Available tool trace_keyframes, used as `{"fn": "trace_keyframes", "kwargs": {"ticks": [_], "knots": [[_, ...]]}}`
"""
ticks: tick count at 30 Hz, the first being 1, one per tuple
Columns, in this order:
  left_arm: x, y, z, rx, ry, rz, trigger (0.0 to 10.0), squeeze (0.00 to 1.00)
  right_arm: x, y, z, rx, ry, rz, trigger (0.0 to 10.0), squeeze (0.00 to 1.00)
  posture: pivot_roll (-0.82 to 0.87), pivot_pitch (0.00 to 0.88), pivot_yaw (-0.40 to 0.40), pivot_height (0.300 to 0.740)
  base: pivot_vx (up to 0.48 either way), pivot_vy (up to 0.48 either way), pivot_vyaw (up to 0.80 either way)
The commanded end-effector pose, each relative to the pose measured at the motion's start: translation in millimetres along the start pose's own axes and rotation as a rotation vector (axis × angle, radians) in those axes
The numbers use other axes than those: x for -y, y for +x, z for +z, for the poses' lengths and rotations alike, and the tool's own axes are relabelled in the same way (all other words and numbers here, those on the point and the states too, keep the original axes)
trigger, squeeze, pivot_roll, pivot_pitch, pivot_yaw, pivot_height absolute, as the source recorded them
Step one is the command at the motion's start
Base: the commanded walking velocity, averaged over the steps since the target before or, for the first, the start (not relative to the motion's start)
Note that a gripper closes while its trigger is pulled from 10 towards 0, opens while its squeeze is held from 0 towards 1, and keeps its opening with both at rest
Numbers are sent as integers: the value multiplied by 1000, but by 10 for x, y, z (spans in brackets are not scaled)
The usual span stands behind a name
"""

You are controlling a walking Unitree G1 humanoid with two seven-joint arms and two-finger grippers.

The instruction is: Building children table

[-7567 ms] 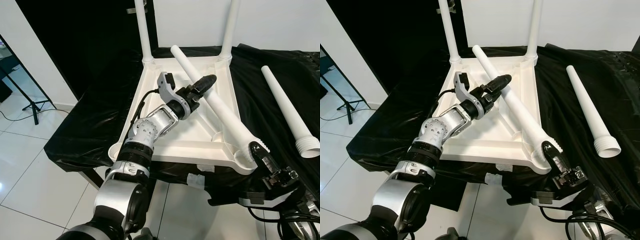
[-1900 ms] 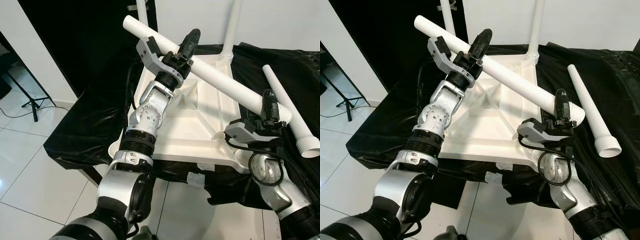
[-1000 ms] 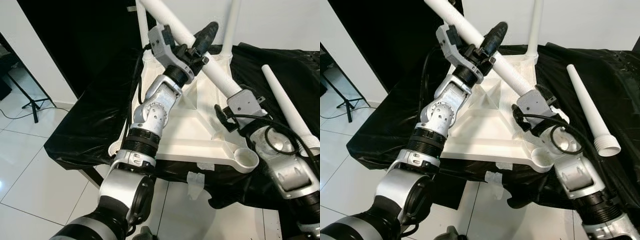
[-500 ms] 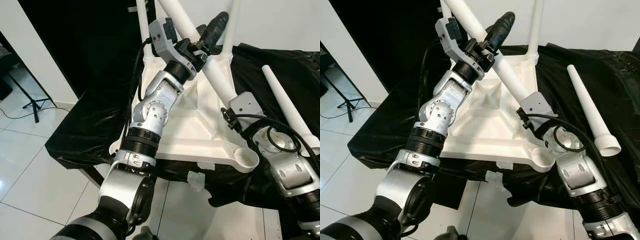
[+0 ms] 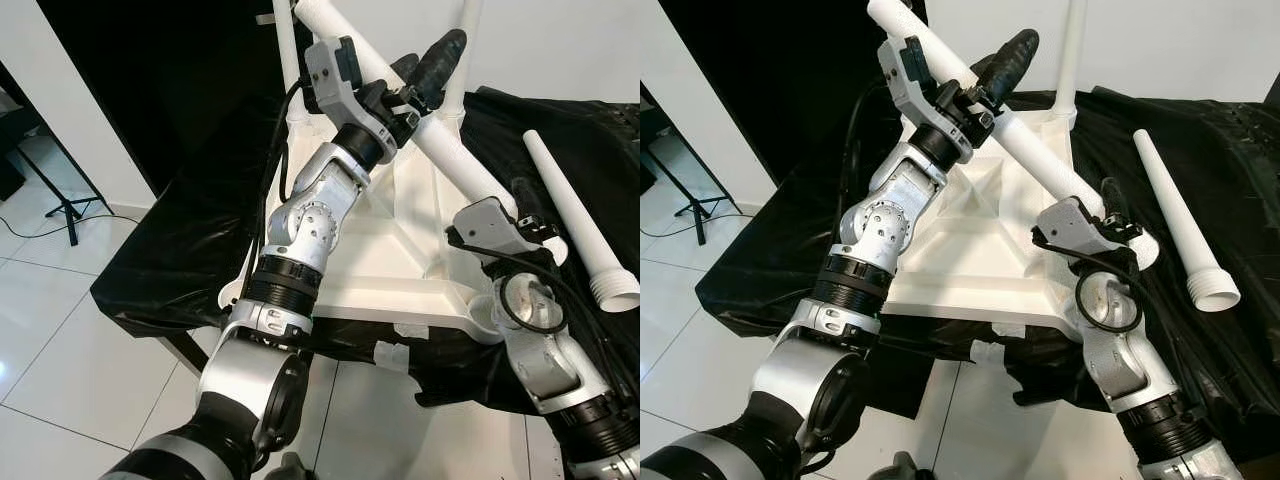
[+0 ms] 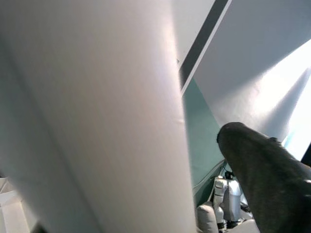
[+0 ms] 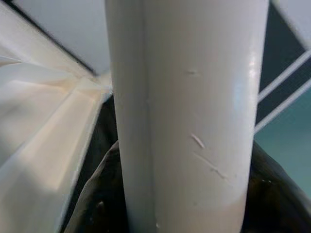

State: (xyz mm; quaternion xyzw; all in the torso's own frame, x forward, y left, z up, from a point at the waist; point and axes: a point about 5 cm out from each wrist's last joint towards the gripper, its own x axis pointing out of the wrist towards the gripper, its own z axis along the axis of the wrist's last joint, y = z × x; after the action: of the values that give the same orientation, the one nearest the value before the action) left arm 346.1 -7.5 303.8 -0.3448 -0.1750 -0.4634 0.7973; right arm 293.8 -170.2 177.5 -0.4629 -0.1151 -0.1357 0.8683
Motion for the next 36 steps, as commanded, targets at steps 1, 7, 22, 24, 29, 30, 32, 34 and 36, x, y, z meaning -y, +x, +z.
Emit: {"fn": "trace_keyframes", "kwargs": {"ticks": [1, 7, 22, 24, 29, 30, 32, 34, 36], "knots": [[278, 99, -211, 18, -108, -77, 0, 0, -185, -82, 8, 37, -64, 49, 0, 0, 5, 0, 85, 740, 0, 0, 0], [290, 68, -209, 27, -92, -108, 0, 0, -200, -78, 20, 14, 27, 49, 10000, 0, 9, 0, 79, 740, 0, 0, 0], [355, 56, -258, -6, -52, -183, 0, 0, -141, -77, 412, 15, 403, 333, 10000, 1000, -12, 0, 83, 740, 0, 0, 0], [378, 62, -264, -7, -55, -203, 0, 0, 1, -35, 469, 41, 444, 434, 10000, 0, -19, 0, 84, 740, 0, 0, 0], [406, 66, -265, -10, -45, -225, 0, 0, 205, -37, 374, 30, 441, 569, 10000, 0, -16, 0, 81, 740, 0, 0, 0], [406, 66, -265, -10, -45, -225, 0, 0, 205, -37, 374, 30, 441, 569, 10000, 0, -16, 0, 81, 740, 0, 0, 0], [410, 67, -261, -11, -38, -230, 0, 0, 303, -64, 308, 21, 435, 622, 10000, 0, -15, 0, 80, 740, 0, 0, 0], [404, 64, -253, -11, -32, -228, 0, 0, 370, -100, 214, 1, 425, 661, 10000, 0, -16, 0, 80, 740, 0, 0, 0], [404, 64, -253, -11, -32, -228, 0, 0, 370, -100, 214, 1, 425, 661, 10000, 0, -16, 0, 80, 740, 0, 0, 0]]}}
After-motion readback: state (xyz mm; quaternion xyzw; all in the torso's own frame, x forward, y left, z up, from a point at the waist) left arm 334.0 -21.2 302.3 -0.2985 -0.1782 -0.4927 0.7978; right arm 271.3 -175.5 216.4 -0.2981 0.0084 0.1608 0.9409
